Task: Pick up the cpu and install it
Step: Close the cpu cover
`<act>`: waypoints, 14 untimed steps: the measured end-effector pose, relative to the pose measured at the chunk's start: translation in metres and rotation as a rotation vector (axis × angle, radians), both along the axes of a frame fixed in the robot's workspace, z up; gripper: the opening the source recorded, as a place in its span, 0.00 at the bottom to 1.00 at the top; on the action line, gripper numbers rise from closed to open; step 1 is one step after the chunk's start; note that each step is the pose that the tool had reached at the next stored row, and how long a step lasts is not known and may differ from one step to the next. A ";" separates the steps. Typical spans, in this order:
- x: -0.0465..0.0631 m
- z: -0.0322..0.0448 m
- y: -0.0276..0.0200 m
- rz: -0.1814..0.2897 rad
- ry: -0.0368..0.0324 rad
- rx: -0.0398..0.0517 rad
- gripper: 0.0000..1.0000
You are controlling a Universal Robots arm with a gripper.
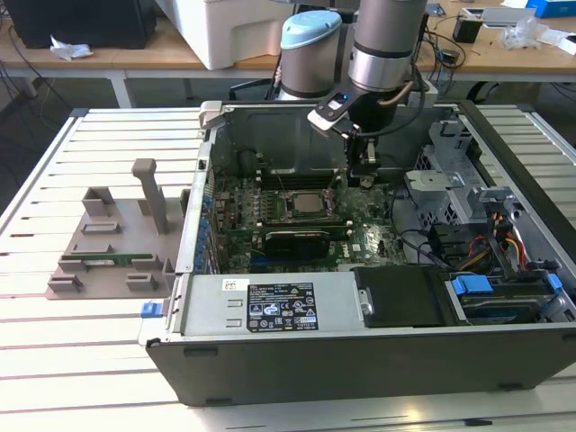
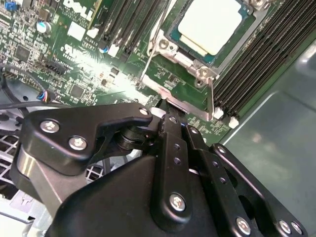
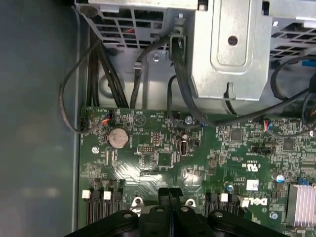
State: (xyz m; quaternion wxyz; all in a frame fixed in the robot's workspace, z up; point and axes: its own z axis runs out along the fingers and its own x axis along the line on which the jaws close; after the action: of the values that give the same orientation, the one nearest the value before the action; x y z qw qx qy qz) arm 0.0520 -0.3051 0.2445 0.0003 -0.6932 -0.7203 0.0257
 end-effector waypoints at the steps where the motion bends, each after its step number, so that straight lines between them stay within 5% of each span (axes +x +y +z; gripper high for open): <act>1: -0.002 0.0000 0.0000 0.000 0.0000 0.0000 0.11; 14: -0.018 -0.0001 0.0003 0.000 0.0000 0.0000 0.11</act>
State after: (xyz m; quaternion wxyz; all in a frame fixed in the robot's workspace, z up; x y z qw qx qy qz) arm 0.0343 -0.3048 0.2444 0.0003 -0.6932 -0.7203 0.0257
